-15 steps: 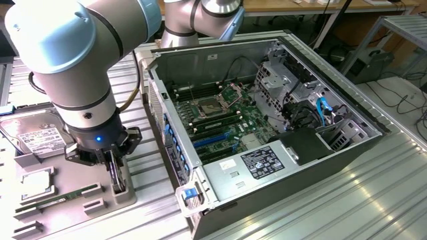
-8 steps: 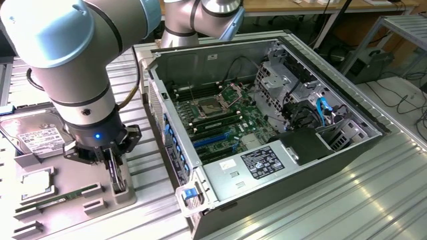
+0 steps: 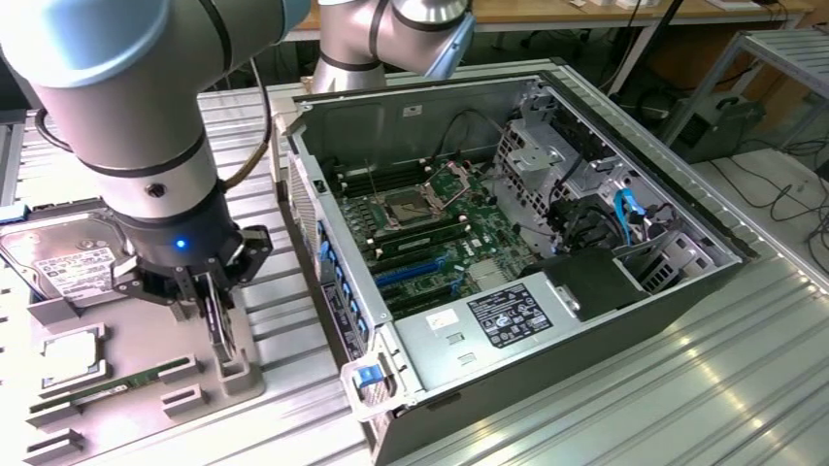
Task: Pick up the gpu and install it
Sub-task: 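Pick up the gpu and move the gpu toward the slot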
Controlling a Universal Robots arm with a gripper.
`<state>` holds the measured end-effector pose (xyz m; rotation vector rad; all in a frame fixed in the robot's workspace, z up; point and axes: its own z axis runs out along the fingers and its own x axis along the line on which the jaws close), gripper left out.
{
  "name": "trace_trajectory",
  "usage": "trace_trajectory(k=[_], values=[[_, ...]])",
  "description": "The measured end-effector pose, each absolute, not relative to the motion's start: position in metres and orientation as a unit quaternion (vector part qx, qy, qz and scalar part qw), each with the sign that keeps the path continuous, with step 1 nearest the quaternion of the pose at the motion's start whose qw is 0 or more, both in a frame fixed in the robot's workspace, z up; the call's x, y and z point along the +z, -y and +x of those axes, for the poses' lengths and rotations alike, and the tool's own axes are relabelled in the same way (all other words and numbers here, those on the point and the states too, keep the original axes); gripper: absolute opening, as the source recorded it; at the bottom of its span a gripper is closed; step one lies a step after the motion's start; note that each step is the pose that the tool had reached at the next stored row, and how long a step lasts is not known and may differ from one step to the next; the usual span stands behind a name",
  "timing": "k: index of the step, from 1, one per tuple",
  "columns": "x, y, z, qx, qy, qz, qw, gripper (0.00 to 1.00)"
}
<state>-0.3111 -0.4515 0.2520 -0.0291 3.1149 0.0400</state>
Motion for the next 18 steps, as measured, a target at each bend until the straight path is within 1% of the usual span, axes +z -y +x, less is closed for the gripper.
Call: trace_trajectory(k=[9, 18], values=[[0.277, 0.451, -0.311, 0.013, -1.0, -0.009, 0.013, 0.28], [0.292, 0.451, -0.311, 0.013, -1.0, -0.009, 0.013, 0.28]])
